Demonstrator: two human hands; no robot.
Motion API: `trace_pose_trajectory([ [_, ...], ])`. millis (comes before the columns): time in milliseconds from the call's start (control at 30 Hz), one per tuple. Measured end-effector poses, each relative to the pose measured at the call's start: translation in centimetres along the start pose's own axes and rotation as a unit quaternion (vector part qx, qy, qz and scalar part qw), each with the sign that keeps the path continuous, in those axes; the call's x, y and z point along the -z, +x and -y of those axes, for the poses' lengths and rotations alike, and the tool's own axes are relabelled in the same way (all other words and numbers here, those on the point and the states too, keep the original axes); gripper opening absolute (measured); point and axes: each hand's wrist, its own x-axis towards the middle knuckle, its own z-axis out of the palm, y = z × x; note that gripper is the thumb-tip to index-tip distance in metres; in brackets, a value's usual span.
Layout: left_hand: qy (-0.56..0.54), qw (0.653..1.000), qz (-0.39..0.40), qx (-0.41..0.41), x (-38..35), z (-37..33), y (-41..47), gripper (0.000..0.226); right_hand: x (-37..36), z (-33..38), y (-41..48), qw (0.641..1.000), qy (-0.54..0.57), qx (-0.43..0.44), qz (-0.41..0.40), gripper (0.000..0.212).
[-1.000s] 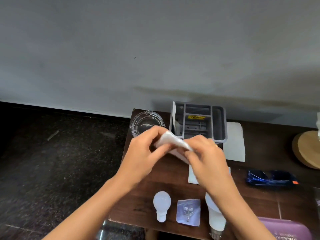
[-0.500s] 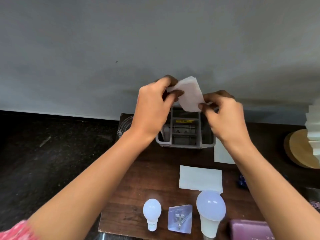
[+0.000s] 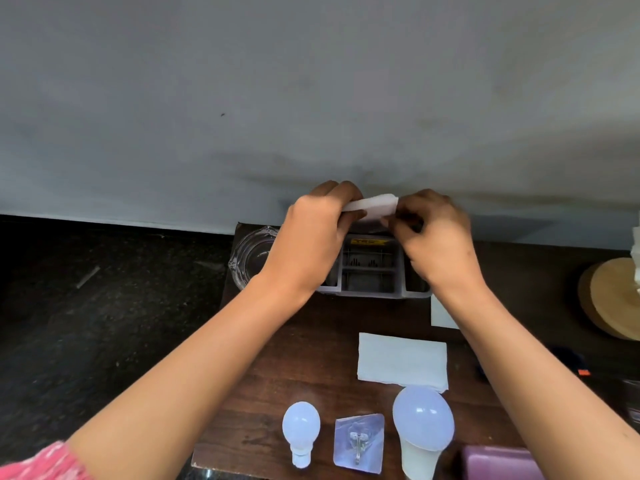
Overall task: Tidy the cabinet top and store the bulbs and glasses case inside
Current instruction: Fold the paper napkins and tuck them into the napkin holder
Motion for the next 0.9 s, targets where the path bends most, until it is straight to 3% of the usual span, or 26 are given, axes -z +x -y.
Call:
trace_pose_trajectory([
  [333, 0.038, 0.999, 0.021, -0.001, -0.5, 0.2, -0.8, 0.022, 0.8, 0.1, -1.6, 0.999, 0.029, -0.007, -0.031, 0.028],
  [467, 0.015, 0.998, -0.049, -0.022, 0.2, -0.8, -2.8, 0.016, 2.7, 1.0, -5.7, 0.978, -0.001, 0.139, -0.156, 0.018],
  [533, -0.020, 0.999, -0.035, -0.019, 0.1, -1.3, -5.3, 0.009, 2.8, 0.8, -8.6, 0.970, 0.000, 0.217, -0.107, 0.018],
  [600, -0.029, 0.998, 0.049, 0.009, -0.9, -1.4, -8.4, 0.009, 2.1, -0.5, -10.7, 0.968, -0.039, 0.247, 0.015, 0.019],
  [700, 0.043, 0.985, 0.164, 0.038, -3.7, -0.9, -12.5, 0.015, -0.4, -3.0, -11.9, 0.942, -0.177, 0.183, 0.216, 0.039],
  [767, 0.087, 0.975, 0.198, 0.056, -5.3, -0.5, -13.5, 0.031, -1.8, -3.8, -11.3, 0.928, -0.240, 0.125, 0.255, 0.052],
  [900, 0.102, 0.973, 0.177, 0.109, -7.0, -0.2, -13.0, 0.046, -2.4, -3.5, -10.1, 0.917, -0.288, 0.073, 0.265, 0.039],
])
